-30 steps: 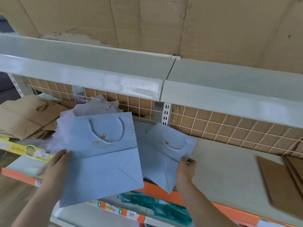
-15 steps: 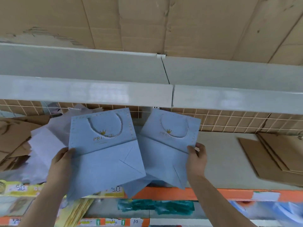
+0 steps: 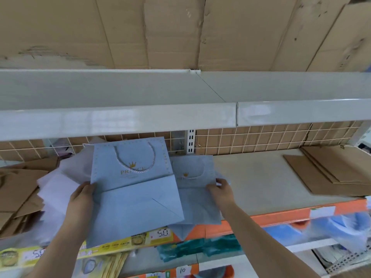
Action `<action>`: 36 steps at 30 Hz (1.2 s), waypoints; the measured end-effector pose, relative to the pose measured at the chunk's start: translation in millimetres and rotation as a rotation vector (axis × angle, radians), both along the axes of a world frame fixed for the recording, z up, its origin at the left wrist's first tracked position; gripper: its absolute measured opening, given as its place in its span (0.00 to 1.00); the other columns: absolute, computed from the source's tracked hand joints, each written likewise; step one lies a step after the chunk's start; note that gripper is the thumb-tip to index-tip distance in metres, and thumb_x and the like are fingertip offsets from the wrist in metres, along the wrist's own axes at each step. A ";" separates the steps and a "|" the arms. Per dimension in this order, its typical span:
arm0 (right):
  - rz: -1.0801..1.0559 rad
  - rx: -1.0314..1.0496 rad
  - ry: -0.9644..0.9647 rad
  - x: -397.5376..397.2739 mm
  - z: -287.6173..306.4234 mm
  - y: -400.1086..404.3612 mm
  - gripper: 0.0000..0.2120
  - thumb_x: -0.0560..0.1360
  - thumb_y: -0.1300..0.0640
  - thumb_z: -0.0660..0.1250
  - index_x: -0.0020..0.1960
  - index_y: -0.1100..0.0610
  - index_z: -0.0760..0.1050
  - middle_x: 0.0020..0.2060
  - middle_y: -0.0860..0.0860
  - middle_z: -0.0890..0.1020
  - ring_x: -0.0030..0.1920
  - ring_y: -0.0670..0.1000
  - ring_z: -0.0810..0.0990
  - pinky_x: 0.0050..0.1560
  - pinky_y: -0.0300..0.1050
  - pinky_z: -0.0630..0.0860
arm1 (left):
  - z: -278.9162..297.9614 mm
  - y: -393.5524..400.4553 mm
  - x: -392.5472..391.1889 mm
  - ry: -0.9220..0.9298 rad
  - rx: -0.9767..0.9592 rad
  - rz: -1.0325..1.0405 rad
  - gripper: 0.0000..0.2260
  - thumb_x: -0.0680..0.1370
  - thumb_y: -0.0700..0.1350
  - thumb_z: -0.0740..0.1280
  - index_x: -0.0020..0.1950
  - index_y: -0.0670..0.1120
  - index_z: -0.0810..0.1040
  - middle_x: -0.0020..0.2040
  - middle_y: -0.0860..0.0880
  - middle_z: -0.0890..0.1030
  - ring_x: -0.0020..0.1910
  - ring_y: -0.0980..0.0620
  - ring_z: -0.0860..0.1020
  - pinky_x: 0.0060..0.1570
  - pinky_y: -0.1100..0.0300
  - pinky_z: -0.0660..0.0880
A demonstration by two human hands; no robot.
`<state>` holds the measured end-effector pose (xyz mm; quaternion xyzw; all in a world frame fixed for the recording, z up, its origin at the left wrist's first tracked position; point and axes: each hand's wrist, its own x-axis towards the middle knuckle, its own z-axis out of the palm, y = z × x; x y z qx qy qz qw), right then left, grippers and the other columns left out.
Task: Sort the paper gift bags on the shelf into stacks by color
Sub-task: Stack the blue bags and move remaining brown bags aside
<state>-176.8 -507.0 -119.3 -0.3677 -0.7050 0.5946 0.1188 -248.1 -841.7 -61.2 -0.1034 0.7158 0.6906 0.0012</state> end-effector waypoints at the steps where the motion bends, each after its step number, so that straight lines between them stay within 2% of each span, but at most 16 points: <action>1: 0.033 0.009 -0.034 -2.0 -0.9 -1.0 0.22 0.74 0.60 0.66 0.67 0.59 0.69 0.54 0.57 0.77 0.52 0.57 0.77 0.47 0.47 0.74 | 0.2 0.0 -1.1 -0.009 0.005 -0.018 0.08 0.77 0.46 0.63 0.40 0.50 0.79 0.41 0.45 0.81 0.38 0.43 0.78 0.39 0.53 0.73; 4: 0.148 0.120 -0.157 -6.9 0.1 -1.8 0.26 0.75 0.62 0.65 0.71 0.58 0.64 0.60 0.59 0.76 0.57 0.58 0.76 0.50 0.45 0.73 | 1.3 7.9 -3.4 -0.033 0.029 -0.104 0.04 0.73 0.45 0.67 0.44 0.51 0.81 0.39 0.46 0.84 0.37 0.42 0.82 0.36 0.53 0.76; 6: 0.177 0.213 -0.203 -8.8 1.0 0.4 0.27 0.75 0.60 0.64 0.73 0.56 0.64 0.62 0.58 0.76 0.60 0.57 0.76 0.52 0.42 0.71 | 1.3 21.3 -7.5 -0.044 0.038 -0.167 0.07 0.71 0.43 0.68 0.48 0.50 0.81 0.41 0.45 0.85 0.38 0.41 0.83 0.35 0.53 0.77; 9: 0.196 0.275 -0.226 -5.4 -0.9 8.7 0.23 0.75 0.59 0.65 0.70 0.57 0.70 0.53 0.54 0.77 0.53 0.52 0.76 0.57 0.44 0.73 | 1.6 52.4 -12.2 -0.048 0.013 -0.269 0.08 0.71 0.40 0.69 0.49 0.46 0.79 0.42 0.42 0.84 0.37 0.43 0.83 0.33 0.55 0.77; 11: 0.217 0.230 -0.235 -1.7 -3.8 16.6 0.20 0.76 0.59 0.65 0.67 0.57 0.72 0.49 0.51 0.76 0.49 0.51 0.76 0.56 0.46 0.76 | 1.7 75.4 -12.7 -0.042 -0.005 -0.338 0.11 0.68 0.42 0.72 0.49 0.45 0.78 0.45 0.41 0.83 0.40 0.42 0.82 0.37 0.54 0.78; 14: 0.173 0.042 -0.212 0.5 -3.9 26.9 0.17 0.75 0.67 0.64 0.64 0.60 0.74 0.39 0.56 0.78 0.36 0.56 0.77 0.41 0.50 0.79 | -4.6 101.8 -13.5 -0.031 -0.045 -0.427 0.16 0.61 0.45 0.70 0.48 0.47 0.77 0.49 0.41 0.82 0.48 0.39 0.81 0.49 0.44 0.78; 16: 0.140 -0.060 -0.176 1.8 -3.4 31.6 0.15 0.75 0.70 0.64 0.61 0.64 0.75 0.31 0.57 0.77 0.27 0.54 0.74 0.29 0.44 0.74 | -14.6 110.1 -19.4 -0.035 -0.117 -0.463 0.19 0.61 0.46 0.69 0.51 0.46 0.77 0.52 0.41 0.82 0.51 0.38 0.80 0.55 0.40 0.76; 18: 0.126 -0.112 -0.145 2.0 -4.1 34.6 0.11 0.75 0.70 0.63 0.57 0.64 0.77 0.28 0.57 0.77 0.24 0.52 0.73 0.25 0.41 0.71 | -25.2 115.7 -27.8 -0.042 -0.270 -0.484 0.21 0.64 0.49 0.69 0.55 0.45 0.75 0.53 0.42 0.82 0.52 0.39 0.79 0.55 0.43 0.76; 21: 0.117 -0.143 -0.119 1.5 -5.2 36.3 0.07 0.77 0.64 0.64 0.53 0.62 0.78 0.28 0.55 0.79 0.25 0.51 0.75 0.27 0.41 0.72 | -36.2 126.2 -35.2 -0.029 -0.524 -0.431 0.13 0.73 0.46 0.68 0.55 0.46 0.70 0.52 0.43 0.81 0.47 0.43 0.77 0.46 0.53 0.73; 24: 0.144 -0.119 -0.111 3.1 -4.3 35.8 0.07 0.74 0.60 0.70 0.52 0.59 0.77 0.32 0.53 0.81 0.29 0.49 0.78 0.30 0.40 0.74 | -45.8 143.6 -37.3 0.007 -0.592 -0.419 0.14 0.76 0.43 0.65 0.60 0.44 0.68 0.56 0.41 0.79 0.48 0.42 0.76 0.45 0.54 0.72; 26: 0.143 -0.156 -0.065 4.5 -7.8 34.4 0.17 0.71 0.64 0.73 0.58 0.60 0.73 0.44 0.58 0.81 0.42 0.56 0.82 0.39 0.48 0.79 | -52.0 153.1 -36.5 0.031 -0.695 -0.449 0.17 0.77 0.44 0.63 0.64 0.42 0.67 0.60 0.40 0.76 0.55 0.40 0.75 0.53 0.49 0.73; 27: 0.139 -0.159 -0.049 5.5 -9.5 33.2 0.22 0.70 0.67 0.73 0.61 0.60 0.70 0.48 0.62 0.80 0.47 0.61 0.81 0.44 0.52 0.80 | -54.1 156.5 -35.6 0.060 -0.816 -0.466 0.18 0.78 0.46 0.63 0.66 0.43 0.66 0.63 0.41 0.74 0.61 0.40 0.72 0.58 0.48 0.72; 29: 0.143 -0.046 -0.082 7.5 -11.5 31.6 0.28 0.70 0.66 0.73 0.65 0.57 0.66 0.47 0.62 0.79 0.47 0.60 0.81 0.42 0.50 0.80 | -57.3 160.2 -33.5 0.134 -1.068 -0.470 0.20 0.79 0.51 0.61 0.69 0.46 0.66 0.67 0.44 0.69 0.67 0.42 0.66 0.64 0.47 0.66; 31: 0.168 0.102 -0.141 9.2 -10.1 30.7 0.31 0.69 0.60 0.73 0.68 0.52 0.64 0.41 0.54 0.79 0.40 0.51 0.79 0.32 0.38 0.75 | -59.9 160.8 -32.4 0.158 -1.107 -0.473 0.19 0.80 0.54 0.58 0.69 0.50 0.66 0.69 0.46 0.67 0.69 0.44 0.64 0.65 0.46 0.64; 32: 0.174 0.152 -0.157 9.2 -8.7 30.7 0.31 0.69 0.58 0.73 0.68 0.50 0.63 0.39 0.51 0.78 0.39 0.48 0.78 0.31 0.36 0.73 | -62.0 160.0 -33.0 0.157 -1.089 -0.488 0.19 0.80 0.55 0.58 0.70 0.51 0.66 0.69 0.46 0.66 0.69 0.44 0.64 0.66 0.46 0.63; 36: 0.192 0.304 -0.213 11.1 -5.4 30.8 0.32 0.70 0.51 0.73 0.70 0.51 0.63 0.45 0.49 0.77 0.45 0.51 0.78 0.38 0.41 0.73 | -68.7 153.4 -34.7 0.134 -1.084 -0.585 0.30 0.76 0.65 0.58 0.75 0.54 0.60 0.74 0.48 0.61 0.73 0.44 0.59 0.69 0.46 0.60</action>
